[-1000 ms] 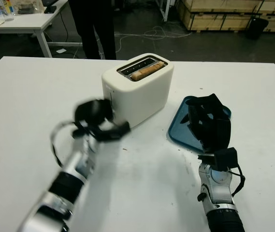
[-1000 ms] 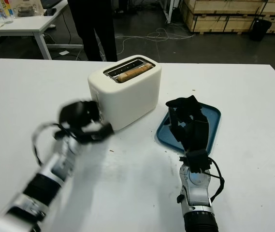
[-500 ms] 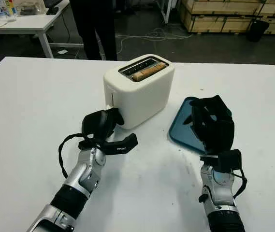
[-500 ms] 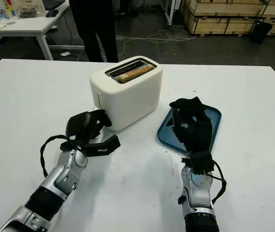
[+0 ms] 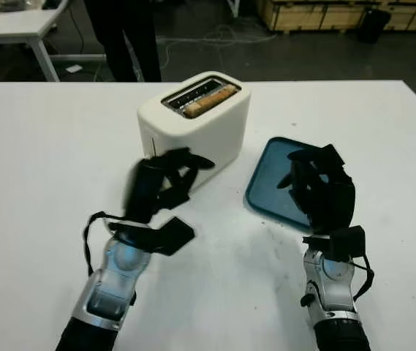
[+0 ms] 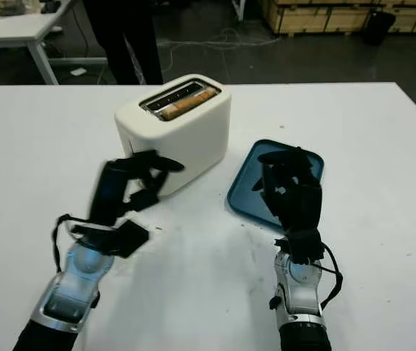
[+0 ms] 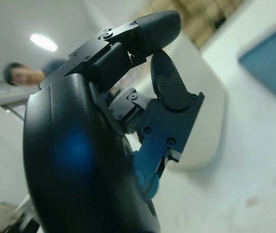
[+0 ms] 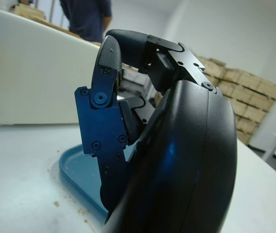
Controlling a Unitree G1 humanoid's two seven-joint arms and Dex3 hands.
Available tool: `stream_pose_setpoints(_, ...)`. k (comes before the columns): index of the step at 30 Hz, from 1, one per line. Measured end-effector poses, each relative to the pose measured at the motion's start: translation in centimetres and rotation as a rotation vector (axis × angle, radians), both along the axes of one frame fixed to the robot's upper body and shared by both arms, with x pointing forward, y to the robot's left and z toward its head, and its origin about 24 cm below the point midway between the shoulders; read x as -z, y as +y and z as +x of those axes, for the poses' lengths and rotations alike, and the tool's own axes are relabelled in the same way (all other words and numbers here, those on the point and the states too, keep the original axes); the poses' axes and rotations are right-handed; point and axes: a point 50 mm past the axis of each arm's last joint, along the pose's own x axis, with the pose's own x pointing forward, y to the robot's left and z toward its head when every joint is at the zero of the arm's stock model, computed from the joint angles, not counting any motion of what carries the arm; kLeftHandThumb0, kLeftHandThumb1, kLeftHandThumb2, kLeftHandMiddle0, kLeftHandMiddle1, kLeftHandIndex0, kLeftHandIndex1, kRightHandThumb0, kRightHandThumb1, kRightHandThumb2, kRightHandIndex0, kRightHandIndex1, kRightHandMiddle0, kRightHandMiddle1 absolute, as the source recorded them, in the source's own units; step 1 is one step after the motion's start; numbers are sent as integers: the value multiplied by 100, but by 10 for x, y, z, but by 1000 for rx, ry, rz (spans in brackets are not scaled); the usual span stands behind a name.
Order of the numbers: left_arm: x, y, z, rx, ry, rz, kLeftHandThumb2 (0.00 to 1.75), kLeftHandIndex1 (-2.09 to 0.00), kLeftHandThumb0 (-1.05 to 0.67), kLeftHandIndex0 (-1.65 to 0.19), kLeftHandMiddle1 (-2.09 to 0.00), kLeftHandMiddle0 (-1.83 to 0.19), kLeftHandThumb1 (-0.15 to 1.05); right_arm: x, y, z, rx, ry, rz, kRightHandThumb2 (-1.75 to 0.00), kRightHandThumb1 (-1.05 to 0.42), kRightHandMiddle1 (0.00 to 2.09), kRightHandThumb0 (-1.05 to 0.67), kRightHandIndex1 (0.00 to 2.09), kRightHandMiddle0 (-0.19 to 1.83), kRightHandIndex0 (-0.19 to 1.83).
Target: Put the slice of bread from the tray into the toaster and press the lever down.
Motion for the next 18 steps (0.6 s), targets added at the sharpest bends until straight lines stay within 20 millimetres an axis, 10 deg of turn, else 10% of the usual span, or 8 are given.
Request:
stream_pose_setpoints(9,-17,9,-5,-42,-76,-104,127,-113,-38,-89,-175,-124,53,0,1,0,-6,0,-8,-36,-92,155,-45,175,57,81)
stream_pose_setpoints(18,-1,21,7,-201,-14,-174,87,-152,-41,-56,-175,-87,71,-1,5,1,0,-1,-14,-35,-92,144,-42,175,55,74)
